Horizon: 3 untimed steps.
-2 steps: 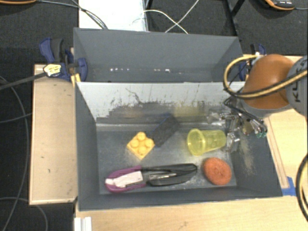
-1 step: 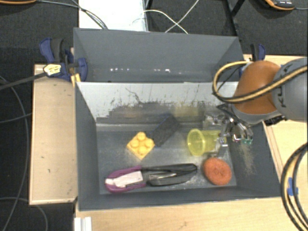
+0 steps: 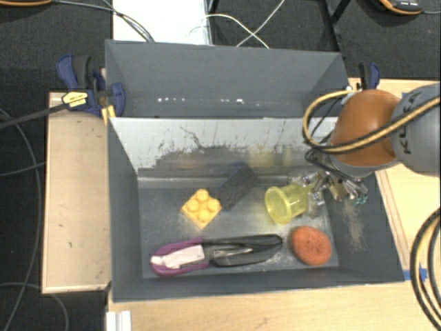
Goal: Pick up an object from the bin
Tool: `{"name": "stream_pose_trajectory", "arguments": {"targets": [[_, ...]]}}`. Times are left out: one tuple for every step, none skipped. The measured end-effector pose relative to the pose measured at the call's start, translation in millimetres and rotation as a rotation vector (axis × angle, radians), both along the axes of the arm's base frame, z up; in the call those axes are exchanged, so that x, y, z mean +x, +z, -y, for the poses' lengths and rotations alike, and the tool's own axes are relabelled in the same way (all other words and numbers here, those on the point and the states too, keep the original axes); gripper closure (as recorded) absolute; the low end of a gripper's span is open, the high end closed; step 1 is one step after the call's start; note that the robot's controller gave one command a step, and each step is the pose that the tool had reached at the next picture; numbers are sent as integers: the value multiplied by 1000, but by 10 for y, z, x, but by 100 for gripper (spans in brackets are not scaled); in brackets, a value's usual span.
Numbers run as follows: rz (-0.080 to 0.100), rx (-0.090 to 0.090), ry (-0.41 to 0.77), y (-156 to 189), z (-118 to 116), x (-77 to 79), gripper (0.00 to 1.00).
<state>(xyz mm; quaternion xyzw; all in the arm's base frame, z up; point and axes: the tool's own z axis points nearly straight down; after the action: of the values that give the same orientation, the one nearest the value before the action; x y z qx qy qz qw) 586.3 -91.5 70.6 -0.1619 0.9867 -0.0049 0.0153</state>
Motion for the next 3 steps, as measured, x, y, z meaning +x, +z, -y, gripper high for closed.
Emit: {"name": "stream_pose_trajectory", "arguments": {"targets": [[0,0,0,0,0,0,100],[-2,0,0,29,-1,-10,100],[-8,2,-1,225,-6,-29,100]]}}
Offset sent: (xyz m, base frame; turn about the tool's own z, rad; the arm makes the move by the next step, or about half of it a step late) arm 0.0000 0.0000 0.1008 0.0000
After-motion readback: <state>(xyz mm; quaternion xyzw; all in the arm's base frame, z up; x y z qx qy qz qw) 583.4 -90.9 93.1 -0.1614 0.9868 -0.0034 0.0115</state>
